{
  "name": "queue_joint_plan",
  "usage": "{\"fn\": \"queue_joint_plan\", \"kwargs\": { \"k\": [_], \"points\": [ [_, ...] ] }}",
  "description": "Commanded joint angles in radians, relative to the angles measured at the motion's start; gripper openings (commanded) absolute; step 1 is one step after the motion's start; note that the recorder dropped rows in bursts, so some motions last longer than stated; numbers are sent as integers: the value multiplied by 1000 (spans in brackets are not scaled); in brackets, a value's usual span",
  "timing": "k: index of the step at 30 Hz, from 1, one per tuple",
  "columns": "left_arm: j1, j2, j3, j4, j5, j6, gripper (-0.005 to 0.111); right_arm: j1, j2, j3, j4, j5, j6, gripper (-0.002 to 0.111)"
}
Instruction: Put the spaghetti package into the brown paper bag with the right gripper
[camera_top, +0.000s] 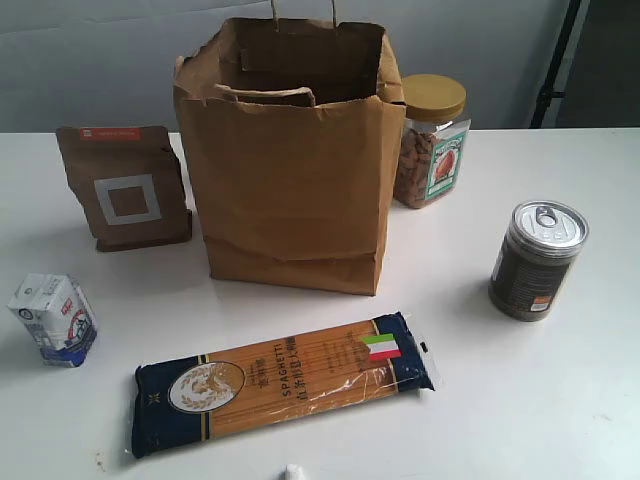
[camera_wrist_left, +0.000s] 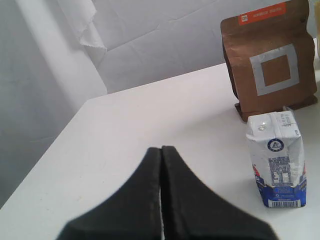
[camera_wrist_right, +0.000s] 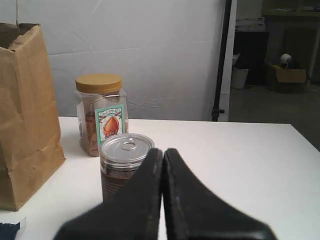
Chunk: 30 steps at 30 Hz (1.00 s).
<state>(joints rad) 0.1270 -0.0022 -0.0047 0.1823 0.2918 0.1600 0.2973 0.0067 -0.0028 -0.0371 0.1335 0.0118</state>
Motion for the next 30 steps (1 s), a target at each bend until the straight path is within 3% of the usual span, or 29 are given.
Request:
{"fn": "queue_joint_plan", "kwargs": {
  "k": [1, 6, 8, 10, 11, 13, 16, 19, 26, 30],
  "points": [
    [-3, 2, 5, -5, -7, -4, 0, -8, -7, 3, -3, -2, -4, 0],
    [-3, 2, 5, -5, -7, -4, 0, -8, -7, 3, 37, -22, 39, 0],
    [-3, 2, 5, -5, -7, -4, 0, -8, -7, 3, 245, -241, 172, 0],
    [-3, 2, 5, -5, -7, -4, 0, -4, -7, -74, 216, -316, 194, 0],
    [-3, 2, 5, -5, -7, -4, 0, 10, -4, -127, 124, -307, 228, 0],
    [-3, 2, 5, -5, -7, -4, 0, 90, 102, -302, -250, -281, 433, 0],
    [-3, 2, 5, -5, -7, -4, 0, 308, 356, -553, -1137, -371, 983, 0],
    [-3, 2, 5, -5, -7, -4, 0, 418, 573, -704, -1707, -493, 1435, 0],
    [-3, 2, 5, -5, -7, -4, 0, 471, 1036, -938, -1707, -792, 1570, 0],
    [-3, 2, 5, -5, -7, -4, 0, 471, 1210, -1012, -1707, -822, 1616, 0]
  ]
}}
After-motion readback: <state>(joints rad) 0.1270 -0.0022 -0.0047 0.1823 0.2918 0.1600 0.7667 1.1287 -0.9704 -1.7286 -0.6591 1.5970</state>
